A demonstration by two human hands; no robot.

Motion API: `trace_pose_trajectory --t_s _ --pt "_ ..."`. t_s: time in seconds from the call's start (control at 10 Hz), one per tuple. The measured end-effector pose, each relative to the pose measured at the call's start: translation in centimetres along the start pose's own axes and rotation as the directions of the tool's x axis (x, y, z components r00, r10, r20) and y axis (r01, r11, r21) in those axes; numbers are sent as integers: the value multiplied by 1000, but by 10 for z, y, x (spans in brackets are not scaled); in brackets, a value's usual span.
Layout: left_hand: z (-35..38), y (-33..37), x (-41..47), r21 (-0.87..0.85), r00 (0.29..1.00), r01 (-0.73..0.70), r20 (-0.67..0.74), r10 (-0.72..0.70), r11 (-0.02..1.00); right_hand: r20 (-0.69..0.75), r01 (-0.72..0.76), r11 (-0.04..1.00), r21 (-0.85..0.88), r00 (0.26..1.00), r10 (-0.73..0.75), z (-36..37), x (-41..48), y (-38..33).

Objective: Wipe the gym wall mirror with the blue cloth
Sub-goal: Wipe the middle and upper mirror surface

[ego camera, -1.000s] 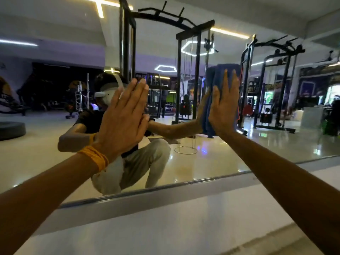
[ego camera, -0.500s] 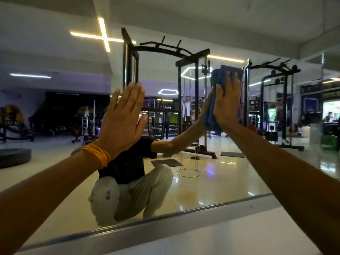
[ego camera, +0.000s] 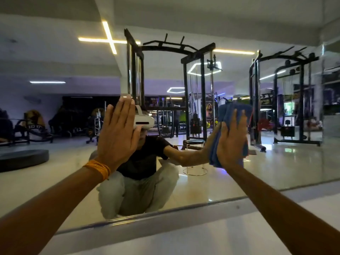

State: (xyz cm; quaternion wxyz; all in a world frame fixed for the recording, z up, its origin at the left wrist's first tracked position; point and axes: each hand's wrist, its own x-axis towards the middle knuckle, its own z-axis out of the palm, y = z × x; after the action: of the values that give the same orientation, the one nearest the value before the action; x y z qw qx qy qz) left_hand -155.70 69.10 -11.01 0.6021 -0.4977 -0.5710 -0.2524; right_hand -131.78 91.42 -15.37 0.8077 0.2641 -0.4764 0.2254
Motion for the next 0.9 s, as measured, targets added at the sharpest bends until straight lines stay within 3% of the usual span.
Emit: trace_pose_trajectory --t_s 0.1,0.2,0.3,0.4,0.5,0.6,0.7,0.8,0.9 --pt "2 15 -8 13 999 -25 34 25 1000 543 382 576 -723 830 130 40 -42 -27" --pt "2 22 -19 4 998 -28 65 28 1000 788 650 454 -610 559 258 30 -67 -43" --pt "-1 21 -31 -21 996 -20 83 22 1000 767 613 469 -636 570 296 -12 -21 -39" --pt "-3 22 -41 -33 996 -17 88 20 999 286 134 354 -926 860 423 -39 3 -46" --pt "-1 30 -43 -3 996 12 88 -12 1000 388 280 311 -908 840 379 4 -54 -55" --pt "3 37 -43 -1 996 58 68 -58 998 772 662 397 -635 556 308 13 -91 -52" --pt "6 38 -44 13 996 57 66 -57 998 818 700 422 -576 490 302 -20 -46 -37" --pt "7 38 -44 40 996 56 64 -58 998 500 333 423 -843 774 388 -41 2 -33" --pt "6 36 -44 27 996 59 72 -61 998 216 75 332 -940 886 411 -4 -9 -38"
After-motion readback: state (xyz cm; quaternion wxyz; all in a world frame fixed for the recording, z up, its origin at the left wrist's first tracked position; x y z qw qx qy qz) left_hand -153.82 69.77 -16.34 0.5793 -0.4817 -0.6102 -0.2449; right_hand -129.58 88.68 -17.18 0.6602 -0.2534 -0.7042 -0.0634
